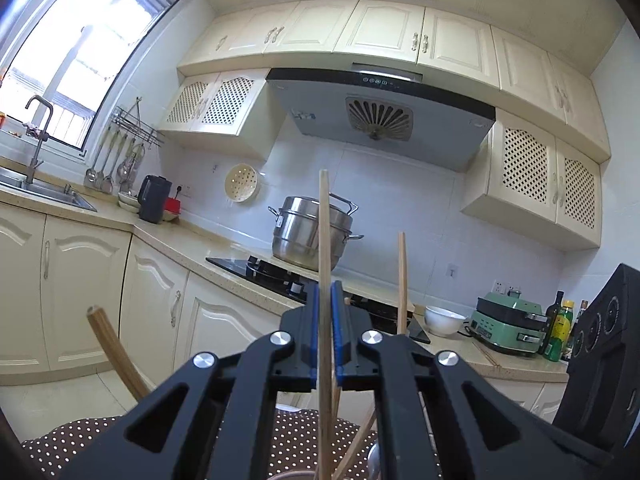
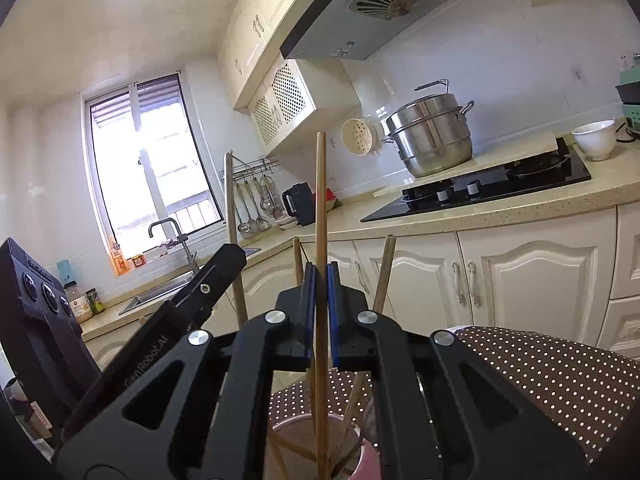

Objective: Organize utensils
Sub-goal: 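Lift both held chopsticks upright and carry them over the pink cup, then open both tools to drop the chopsticks into the pink cup, then move both tools back down to the utensils on the table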

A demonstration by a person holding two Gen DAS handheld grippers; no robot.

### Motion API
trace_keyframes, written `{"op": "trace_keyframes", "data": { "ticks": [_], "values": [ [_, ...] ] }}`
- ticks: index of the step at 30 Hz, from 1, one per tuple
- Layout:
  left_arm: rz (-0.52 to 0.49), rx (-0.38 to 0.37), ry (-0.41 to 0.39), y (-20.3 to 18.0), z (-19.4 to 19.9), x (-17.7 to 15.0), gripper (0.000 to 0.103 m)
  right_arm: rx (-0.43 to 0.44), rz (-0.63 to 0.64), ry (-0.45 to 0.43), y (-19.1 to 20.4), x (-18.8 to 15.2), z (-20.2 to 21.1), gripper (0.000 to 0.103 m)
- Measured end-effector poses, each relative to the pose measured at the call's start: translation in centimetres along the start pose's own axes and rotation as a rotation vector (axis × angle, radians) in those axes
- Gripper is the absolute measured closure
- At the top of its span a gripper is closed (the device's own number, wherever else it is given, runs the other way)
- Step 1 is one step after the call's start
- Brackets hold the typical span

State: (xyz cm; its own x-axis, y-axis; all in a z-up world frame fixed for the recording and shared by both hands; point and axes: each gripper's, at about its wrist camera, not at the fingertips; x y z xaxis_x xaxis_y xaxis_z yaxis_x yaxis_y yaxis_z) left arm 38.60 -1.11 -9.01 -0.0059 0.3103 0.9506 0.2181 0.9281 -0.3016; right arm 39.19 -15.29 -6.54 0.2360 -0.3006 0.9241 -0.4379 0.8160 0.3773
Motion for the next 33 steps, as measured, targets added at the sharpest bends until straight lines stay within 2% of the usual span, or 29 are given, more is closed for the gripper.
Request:
{"op": "trace_keyframes", "data": {
  "ticks": [11, 17, 19, 20, 22, 24, 29, 33],
  "values": [
    [0.0, -0.001, 0.09, 0.8, 2.4, -0.5, 0.097, -0.023, 0.047, 0.051, 0.6, -0.8, 2.4, 0.097],
    [-0.035, -0.012, 0.148, 0.2, 3.8, -0.7, 0.095, -0.045, 0.05, 0.071, 0.8, -1.2, 3.9, 0.097],
    [-0.029, -0.013, 0.168, 0.2, 4.3, -0.7, 0.082, -0.048, 0.051, 0.079, 1.0, -1.4, 4.2, 0.097],
    [-0.026, -0.011, 0.172, 0.2, 4.7, -0.7, 0.071, -0.051, 0.053, 0.086, 1.1, -1.4, 4.3, 0.097],
    [-0.029, -0.015, 0.183, 0.1, 5.1, -0.6, 0.069, -0.053, 0.06, 0.095, 1.4, -1.6, 4.5, 0.097],
    [-0.041, -0.008, 0.201, 0.0, 5.6, -0.6, 0.061, -0.055, 0.061, 0.112, 1.6, -1.8, 4.5, 0.097],
    [-0.038, 0.007, 0.241, 0.2, 6.8, -0.4, 0.051, -0.065, 0.06, 0.149, 2.0, -2.6, 4.6, 0.096],
    [-0.033, 0.031, 0.292, 0.6, 7.7, -0.2, 0.048, -0.075, 0.048, 0.184, 2.0, -3.3, 4.6, 0.096]
  ]
}}
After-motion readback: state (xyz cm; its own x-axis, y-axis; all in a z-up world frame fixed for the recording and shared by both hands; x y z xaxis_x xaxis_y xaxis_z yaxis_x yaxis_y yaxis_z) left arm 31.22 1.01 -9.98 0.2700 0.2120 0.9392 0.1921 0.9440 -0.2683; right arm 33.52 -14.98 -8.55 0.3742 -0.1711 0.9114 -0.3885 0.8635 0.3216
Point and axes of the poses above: each gripper's, at about its wrist camera, not at the fingertips, and z roughly against the way its jaws point, y to its left, x to its top
